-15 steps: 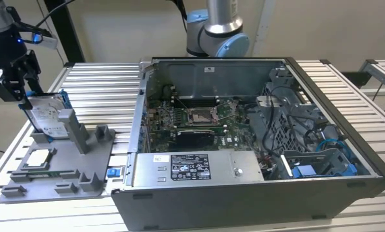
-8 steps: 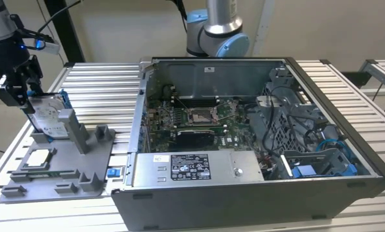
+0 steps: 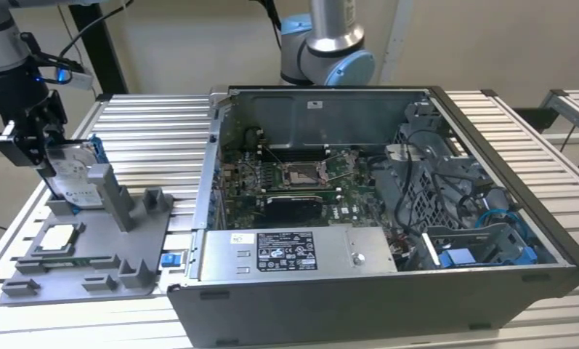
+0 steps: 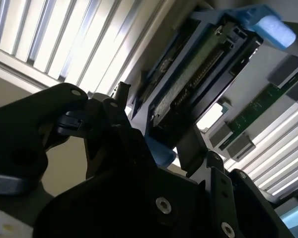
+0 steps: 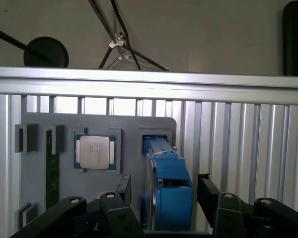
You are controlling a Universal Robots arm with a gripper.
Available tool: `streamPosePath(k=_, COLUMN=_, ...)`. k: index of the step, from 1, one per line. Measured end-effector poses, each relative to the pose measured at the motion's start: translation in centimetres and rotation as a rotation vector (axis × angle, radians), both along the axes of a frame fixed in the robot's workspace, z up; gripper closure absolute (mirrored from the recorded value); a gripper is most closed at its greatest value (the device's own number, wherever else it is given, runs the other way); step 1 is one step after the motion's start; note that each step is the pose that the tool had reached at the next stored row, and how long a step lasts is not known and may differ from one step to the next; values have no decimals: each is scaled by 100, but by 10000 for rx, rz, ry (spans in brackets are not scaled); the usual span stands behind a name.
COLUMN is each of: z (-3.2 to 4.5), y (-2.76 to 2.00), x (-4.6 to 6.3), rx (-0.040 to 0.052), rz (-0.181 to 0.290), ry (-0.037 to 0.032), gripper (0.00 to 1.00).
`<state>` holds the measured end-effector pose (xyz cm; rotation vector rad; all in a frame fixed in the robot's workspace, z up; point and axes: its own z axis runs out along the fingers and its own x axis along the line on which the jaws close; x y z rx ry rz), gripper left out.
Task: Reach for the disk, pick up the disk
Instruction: 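Pick up the disk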
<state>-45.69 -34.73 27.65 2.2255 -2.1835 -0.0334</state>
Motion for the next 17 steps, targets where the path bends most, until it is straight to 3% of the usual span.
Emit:
streamPosePath(k=8, z=-107, y=1, x=-13, rx=1, rz=0, ry=-4, gripper=0)
streamPosePath(k=17, z=-140, y=1, x=-19, rx=15, rz=-1, ry=0, gripper=0)
